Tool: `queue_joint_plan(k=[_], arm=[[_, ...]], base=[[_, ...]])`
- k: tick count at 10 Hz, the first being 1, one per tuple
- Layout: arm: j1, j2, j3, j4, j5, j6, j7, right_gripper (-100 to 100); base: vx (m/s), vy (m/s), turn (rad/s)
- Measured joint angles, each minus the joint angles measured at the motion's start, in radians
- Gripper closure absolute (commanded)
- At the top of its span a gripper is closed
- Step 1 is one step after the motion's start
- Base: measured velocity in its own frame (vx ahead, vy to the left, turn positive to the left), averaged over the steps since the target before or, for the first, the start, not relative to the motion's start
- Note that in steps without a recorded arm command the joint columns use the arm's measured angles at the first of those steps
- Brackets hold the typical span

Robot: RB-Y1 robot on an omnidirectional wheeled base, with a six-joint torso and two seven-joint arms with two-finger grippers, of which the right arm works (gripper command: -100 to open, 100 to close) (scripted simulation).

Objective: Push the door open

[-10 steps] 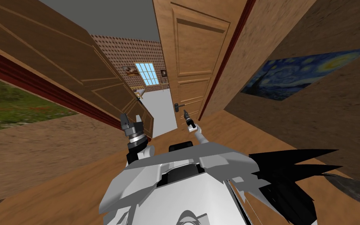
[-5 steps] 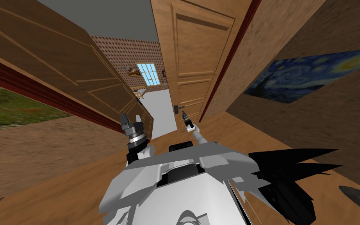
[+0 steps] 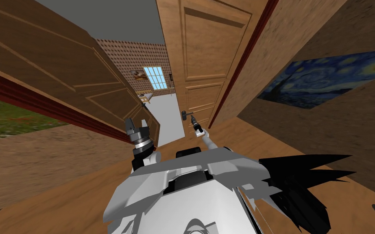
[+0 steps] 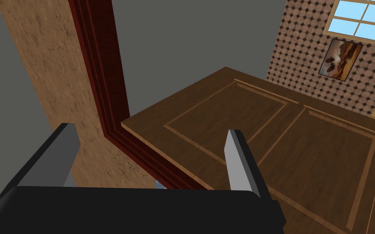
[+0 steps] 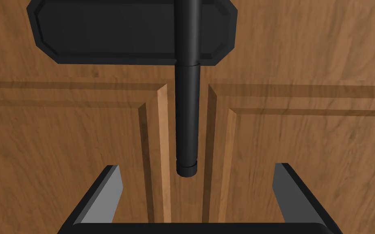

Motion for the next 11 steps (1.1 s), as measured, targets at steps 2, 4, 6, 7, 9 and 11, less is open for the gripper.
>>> queue_joint_plan(k=[2,4,6,7,9,11], arm=[[-0.003,-0.015,-0.004,0.004,-0.002,0.0,-0.002,-100],[-0.012,-0.008,-0.01,0.018,-0.004,-0.005,-0.002,-100],[-0.02,0.02,-0.015,0.027,-0.006,-0.006,-0.004,-100],[-0.022,0.023,-0.015,0.028,-0.006,-0.006,-0.003,100],[-0.025,0.02,-0.016,0.024,-0.007,-0.008,-0.004,100],[-0.027,0.02,-0.016,0.024,-0.007,-0.007,-0.004,100]], base=[[0.193,0.039,0.02],[0.221,0.031,0.019],[0.14,0.029,0.012],[-0.008,-0.002,-0.004],[-0.016,-0.007,0.012],[0.0,0.0,0.0]])
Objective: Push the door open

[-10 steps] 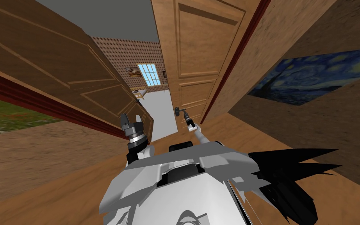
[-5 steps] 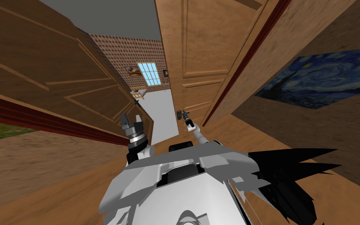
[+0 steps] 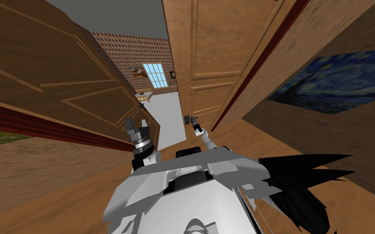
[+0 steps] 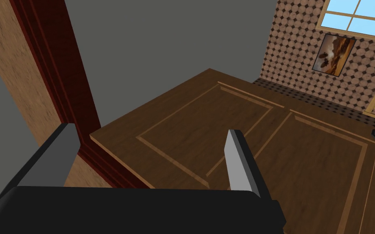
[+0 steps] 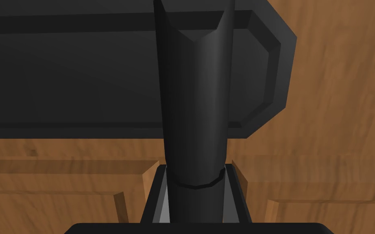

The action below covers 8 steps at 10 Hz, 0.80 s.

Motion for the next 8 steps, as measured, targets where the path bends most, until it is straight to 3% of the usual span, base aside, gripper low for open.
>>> queue_joint_plan(k=[2,5,6,8], arm=[[0.0,0.0,0.0,0.0,0.0,0.0,0.0,100],[0.008,-0.008,-0.012,0.01,-0.002,0.007,0.005,100],[0.002,-0.013,-0.021,0.027,-0.004,-0.003,0.007,100],[0.015,-0.024,-0.028,-0.006,-0.006,0.011,0.008,100]], base=[[0.035,0.017,-0.009],[0.148,0.082,-0.042],[0.141,0.074,-0.046],[0.183,0.087,-0.055]])
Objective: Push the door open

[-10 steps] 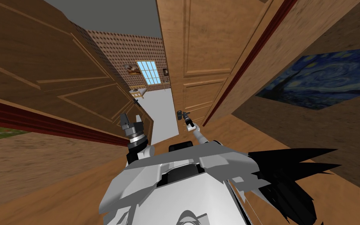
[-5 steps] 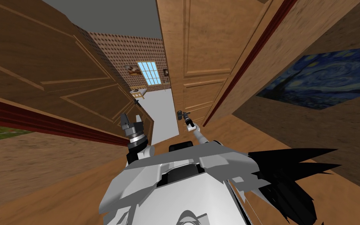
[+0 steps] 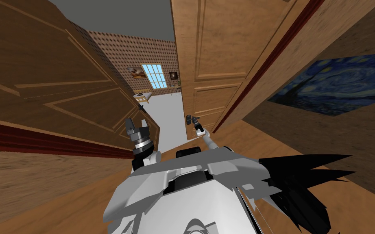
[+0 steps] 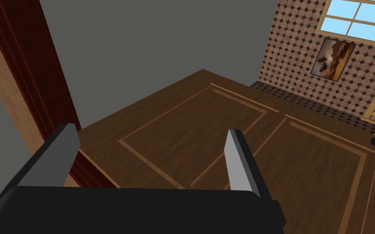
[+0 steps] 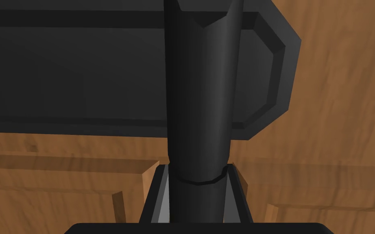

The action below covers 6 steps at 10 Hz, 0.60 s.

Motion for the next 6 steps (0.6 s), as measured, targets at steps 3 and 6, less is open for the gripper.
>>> queue_joint_plan(k=[3,6], arm=[[-0.02,-0.014,-0.038,0.026,-0.006,-0.012,0.011,100],[-0.026,-0.032,-0.072,0.037,-0.015,-0.014,0.016,100]], base=[[0.172,0.123,-0.072],[0.158,0.116,-0.083]])
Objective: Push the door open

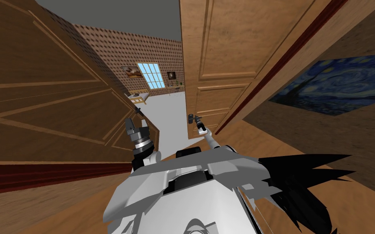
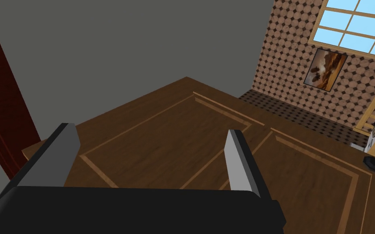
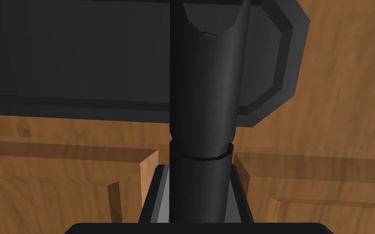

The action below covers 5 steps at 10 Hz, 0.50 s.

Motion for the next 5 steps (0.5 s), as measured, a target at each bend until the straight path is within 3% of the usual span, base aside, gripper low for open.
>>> queue_joint_plan(k=[3,5], arm=[[0.006,-0.012,-0.035,-0.005,-0.008,0.0,0.003,100],[0.013,-0.009,-0.064,-0.011,-0.011,0.0,0.013,100]], base=[[0.161,0.134,-0.083],[0.176,0.153,-0.106]])
